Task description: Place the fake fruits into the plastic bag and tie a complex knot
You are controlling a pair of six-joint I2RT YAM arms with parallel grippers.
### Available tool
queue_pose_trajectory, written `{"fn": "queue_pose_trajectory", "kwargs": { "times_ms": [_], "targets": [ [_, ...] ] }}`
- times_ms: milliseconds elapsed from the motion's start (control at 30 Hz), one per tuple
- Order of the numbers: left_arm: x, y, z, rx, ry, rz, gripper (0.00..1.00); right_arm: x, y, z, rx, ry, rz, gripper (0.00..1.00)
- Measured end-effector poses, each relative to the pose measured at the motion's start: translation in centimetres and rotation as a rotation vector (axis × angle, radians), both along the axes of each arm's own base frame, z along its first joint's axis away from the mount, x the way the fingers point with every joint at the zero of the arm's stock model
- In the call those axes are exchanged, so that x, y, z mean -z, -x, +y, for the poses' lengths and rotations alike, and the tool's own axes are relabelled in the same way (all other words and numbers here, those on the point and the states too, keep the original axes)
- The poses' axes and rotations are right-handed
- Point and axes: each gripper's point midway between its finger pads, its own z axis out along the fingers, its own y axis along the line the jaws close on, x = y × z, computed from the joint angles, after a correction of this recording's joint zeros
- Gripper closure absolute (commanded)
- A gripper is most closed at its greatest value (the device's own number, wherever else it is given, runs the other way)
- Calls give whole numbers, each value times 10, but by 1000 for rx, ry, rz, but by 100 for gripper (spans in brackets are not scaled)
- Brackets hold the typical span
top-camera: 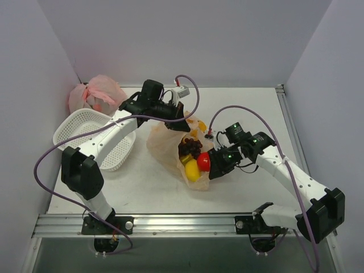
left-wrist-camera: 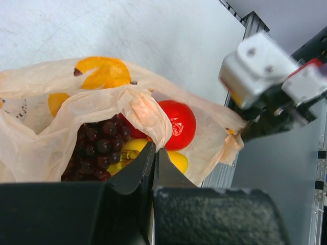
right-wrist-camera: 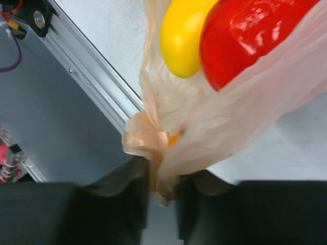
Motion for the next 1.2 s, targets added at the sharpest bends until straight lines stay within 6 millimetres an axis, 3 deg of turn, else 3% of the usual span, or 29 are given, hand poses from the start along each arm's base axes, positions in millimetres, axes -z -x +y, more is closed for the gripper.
{"fn": "queue_pose_trajectory", "kwargs": {
  "times_ms": [33, 200, 300, 433, 567, 667, 733, 800, 1000, 1100, 1133, 1200],
  "targets": [
    [0, -1, 1, -1, 2, 2, 100, -3, -5, -1, 12, -3, -11, 100],
    [0, 5, 17, -2, 25, 22, 100, -37, -44, -13, 131, -93, -83, 100],
    [-15, 7, 24, 5, 61, 6, 100, -67, -64, -29, 199, -182, -147, 100],
    [-53, 16, 35, 6, 125, -48, 100, -118, -74, -47, 246, -316, -253, 100],
    [-103, 24, 48, -13, 195, -142, 100, -175, -74, -59, 267, -423, -382, 100],
    [-133, 31, 67, -55, 232, -207, 100, -197, -70, -62, 262, -453, -447, 100],
    [-142, 34, 76, -78, 243, -239, 100, -197, -70, -62, 257, -456, -447, 100],
    [-139, 40, 84, -96, 242, -249, 100, -190, -72, -62, 250, -453, -432, 100],
    [-82, 46, 91, -128, 171, -160, 94, -145, -93, -65, 259, -420, -279, 100],
    [-66, 41, 97, -159, 134, -145, 67, -137, -94, -65, 251, -413, -252, 100],
    [-68, 40, 98, -162, 133, -165, 48, -139, -91, -65, 244, -415, -260, 100],
    [-77, 40, 101, -164, 137, -209, 37, -146, -85, -64, 227, -422, -282, 100]
  ]
}}
